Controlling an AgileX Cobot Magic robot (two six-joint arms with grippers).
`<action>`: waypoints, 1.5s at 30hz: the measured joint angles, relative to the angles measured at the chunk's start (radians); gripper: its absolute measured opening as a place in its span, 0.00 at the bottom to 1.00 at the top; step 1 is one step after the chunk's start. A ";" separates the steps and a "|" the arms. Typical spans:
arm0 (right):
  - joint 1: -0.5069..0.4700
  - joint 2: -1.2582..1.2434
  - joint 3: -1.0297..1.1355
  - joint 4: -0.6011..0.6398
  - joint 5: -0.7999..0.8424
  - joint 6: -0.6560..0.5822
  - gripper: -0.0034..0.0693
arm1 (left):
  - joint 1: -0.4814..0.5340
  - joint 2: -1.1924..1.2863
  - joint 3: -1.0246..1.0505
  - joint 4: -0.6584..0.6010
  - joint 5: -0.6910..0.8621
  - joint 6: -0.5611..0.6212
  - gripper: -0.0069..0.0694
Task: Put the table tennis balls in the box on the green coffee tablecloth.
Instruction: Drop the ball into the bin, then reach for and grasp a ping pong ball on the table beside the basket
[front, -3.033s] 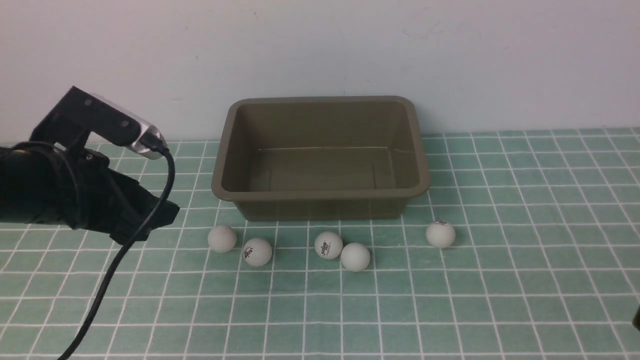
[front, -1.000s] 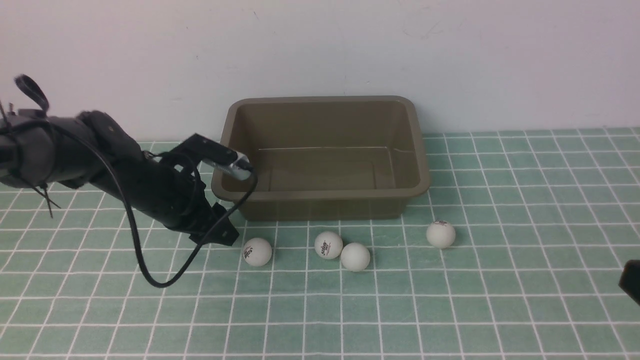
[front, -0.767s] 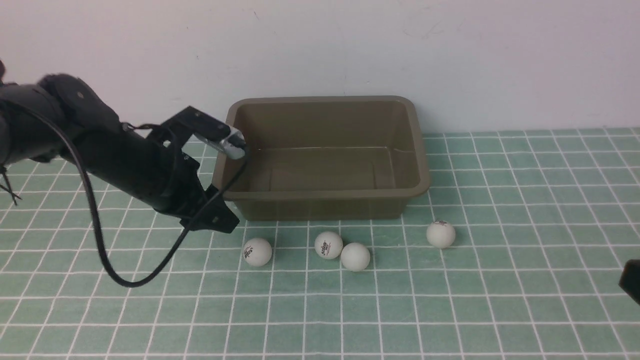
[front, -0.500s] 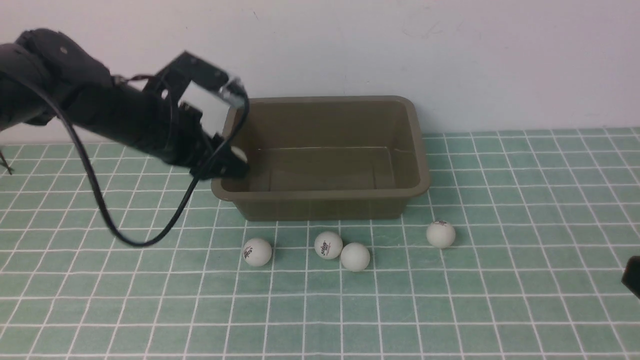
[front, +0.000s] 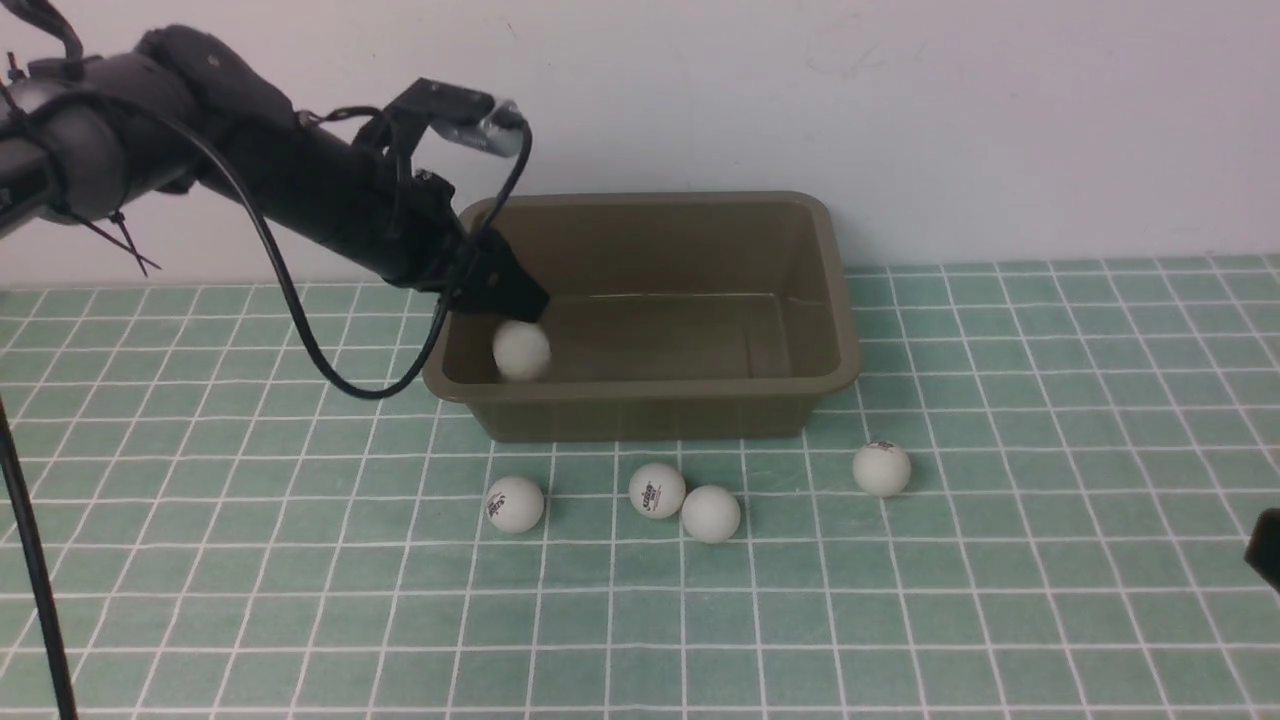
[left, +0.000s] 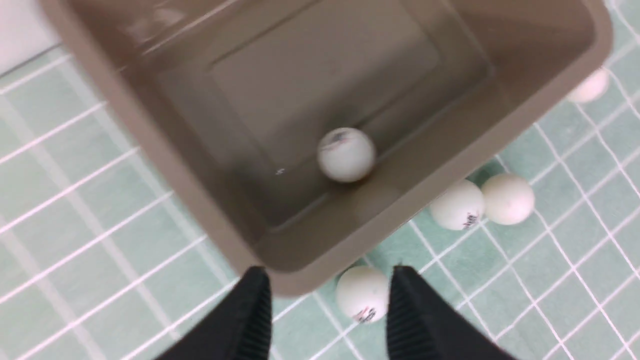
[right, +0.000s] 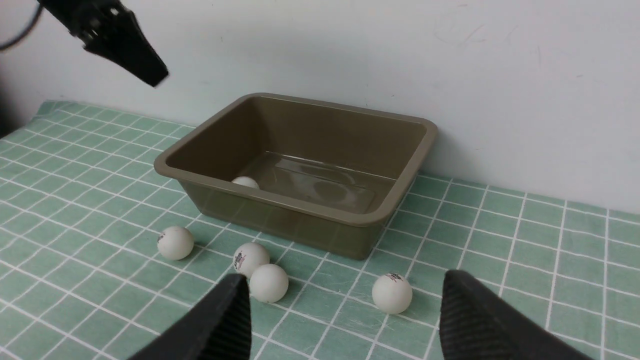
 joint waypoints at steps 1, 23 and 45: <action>0.000 0.000 0.000 -0.001 0.001 0.000 0.68 | 0.001 -0.017 0.000 0.017 0.000 -0.019 0.46; 0.000 0.000 0.000 -0.027 0.001 -0.002 0.68 | 0.001 -0.402 0.566 -0.056 0.001 -0.012 0.24; 0.000 0.000 0.000 -0.028 0.005 -0.003 0.68 | 0.001 -0.272 0.850 -0.567 -0.175 0.523 0.60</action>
